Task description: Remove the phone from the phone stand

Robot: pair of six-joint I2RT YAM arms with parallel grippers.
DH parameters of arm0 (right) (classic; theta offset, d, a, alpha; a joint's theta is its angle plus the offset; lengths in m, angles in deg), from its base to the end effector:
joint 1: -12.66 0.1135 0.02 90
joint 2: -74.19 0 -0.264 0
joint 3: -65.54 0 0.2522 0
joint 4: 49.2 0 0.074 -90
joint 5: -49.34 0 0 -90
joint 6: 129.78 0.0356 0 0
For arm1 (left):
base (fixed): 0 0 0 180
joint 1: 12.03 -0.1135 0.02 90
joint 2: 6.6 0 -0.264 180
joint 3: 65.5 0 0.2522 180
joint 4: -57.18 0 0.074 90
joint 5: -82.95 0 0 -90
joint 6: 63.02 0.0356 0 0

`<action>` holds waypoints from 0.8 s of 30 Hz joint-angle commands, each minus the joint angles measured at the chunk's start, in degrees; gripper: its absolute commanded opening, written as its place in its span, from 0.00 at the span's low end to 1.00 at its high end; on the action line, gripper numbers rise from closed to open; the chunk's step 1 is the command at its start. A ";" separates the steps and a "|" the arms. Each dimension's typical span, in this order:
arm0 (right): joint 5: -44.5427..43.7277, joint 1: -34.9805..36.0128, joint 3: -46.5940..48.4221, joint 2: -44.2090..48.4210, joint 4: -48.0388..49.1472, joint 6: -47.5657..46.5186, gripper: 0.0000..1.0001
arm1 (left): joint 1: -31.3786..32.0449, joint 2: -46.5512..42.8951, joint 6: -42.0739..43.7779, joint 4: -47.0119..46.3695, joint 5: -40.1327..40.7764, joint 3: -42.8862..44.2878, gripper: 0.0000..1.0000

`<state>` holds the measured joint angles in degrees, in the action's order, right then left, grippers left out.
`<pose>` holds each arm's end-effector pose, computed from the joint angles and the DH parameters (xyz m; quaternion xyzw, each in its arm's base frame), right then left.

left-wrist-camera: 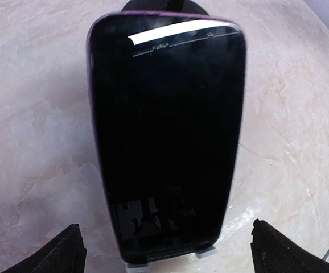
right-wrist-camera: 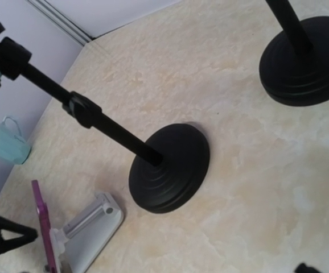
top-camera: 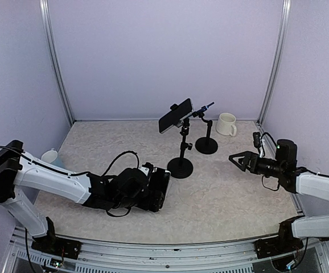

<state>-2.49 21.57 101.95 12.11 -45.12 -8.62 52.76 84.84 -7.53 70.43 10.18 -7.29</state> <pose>0.2125 0.0556 0.2000 -0.0295 0.8024 0.4361 0.4065 0.1424 -0.2778 0.1609 0.1862 0.9009 -0.1893 0.3433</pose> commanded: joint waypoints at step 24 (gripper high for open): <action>-1.43 1.05 -1.12 3.00 -1.41 -0.44 1.00 | 3.99 10.71 -8.28 9.54 12.76 13.88 0.98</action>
<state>-3.45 21.98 101.80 14.49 -46.43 -8.75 56.78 93.71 -16.27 78.87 21.92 4.42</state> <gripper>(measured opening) 0.999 0.987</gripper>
